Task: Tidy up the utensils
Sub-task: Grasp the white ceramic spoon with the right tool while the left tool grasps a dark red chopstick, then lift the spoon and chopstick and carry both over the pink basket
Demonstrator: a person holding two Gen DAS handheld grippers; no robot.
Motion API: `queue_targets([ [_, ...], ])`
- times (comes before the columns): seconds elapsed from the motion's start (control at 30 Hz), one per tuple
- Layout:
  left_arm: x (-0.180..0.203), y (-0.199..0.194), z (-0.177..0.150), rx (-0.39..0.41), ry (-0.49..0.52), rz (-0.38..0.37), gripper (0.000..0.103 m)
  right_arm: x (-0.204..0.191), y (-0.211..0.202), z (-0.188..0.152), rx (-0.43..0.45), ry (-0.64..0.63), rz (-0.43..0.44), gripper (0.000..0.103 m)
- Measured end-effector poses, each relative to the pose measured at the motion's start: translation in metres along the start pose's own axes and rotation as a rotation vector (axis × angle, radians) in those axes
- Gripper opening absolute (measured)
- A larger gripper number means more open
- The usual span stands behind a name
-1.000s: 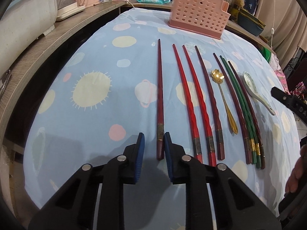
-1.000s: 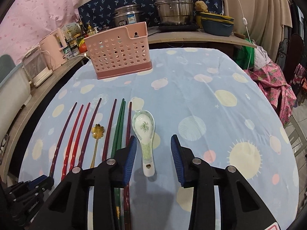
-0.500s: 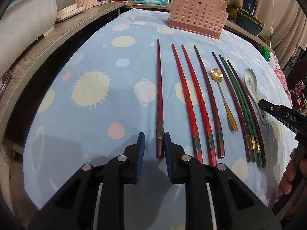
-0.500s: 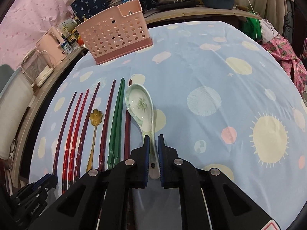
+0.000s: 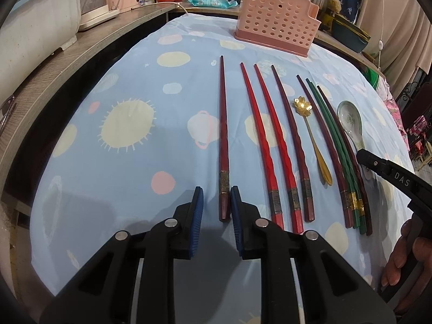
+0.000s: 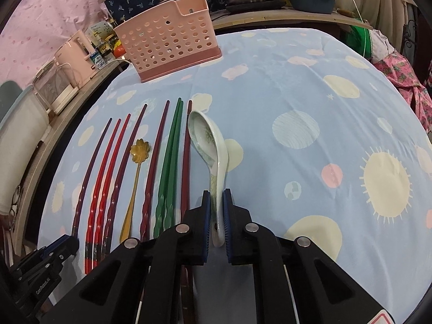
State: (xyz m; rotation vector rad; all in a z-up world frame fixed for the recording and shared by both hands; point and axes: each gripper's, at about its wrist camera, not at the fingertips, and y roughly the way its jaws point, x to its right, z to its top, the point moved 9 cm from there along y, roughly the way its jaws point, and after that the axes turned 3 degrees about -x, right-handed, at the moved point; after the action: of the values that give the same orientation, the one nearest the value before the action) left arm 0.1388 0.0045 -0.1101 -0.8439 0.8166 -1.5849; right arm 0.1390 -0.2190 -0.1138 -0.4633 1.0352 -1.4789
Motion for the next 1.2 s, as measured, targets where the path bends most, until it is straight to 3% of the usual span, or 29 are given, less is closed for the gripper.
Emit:
queue_targets([
  [0.17, 0.002, -0.002, -0.002, -0.002, 0.000, -0.015, 0.021, 0.002, -0.006, -0.003, 0.005, 0.010, 0.002, 0.009],
  [0.3, 0.003, -0.003, -0.004, -0.009, -0.004, -0.033, 0.007, 0.006, -0.015, -0.005, 0.013, 0.023, 0.008, 0.008],
  [0.8, 0.003, -0.029, 0.004, 0.031, -0.019, -0.071, 0.007, 0.008, -0.052, -0.005, 0.070, 0.028, 0.025, 0.007],
  [1.0, 0.000, -0.065, 0.027, 0.105, -0.032, -0.081, 0.007, 0.003, -0.081, 0.008, 0.124, 0.013, 0.026, 0.007],
  [1.2, -0.003, -0.105, 0.072, 0.206, -0.036, -0.079, 0.007, -0.001, -0.105, 0.032, 0.170, 0.004, 0.026, 0.006],
])
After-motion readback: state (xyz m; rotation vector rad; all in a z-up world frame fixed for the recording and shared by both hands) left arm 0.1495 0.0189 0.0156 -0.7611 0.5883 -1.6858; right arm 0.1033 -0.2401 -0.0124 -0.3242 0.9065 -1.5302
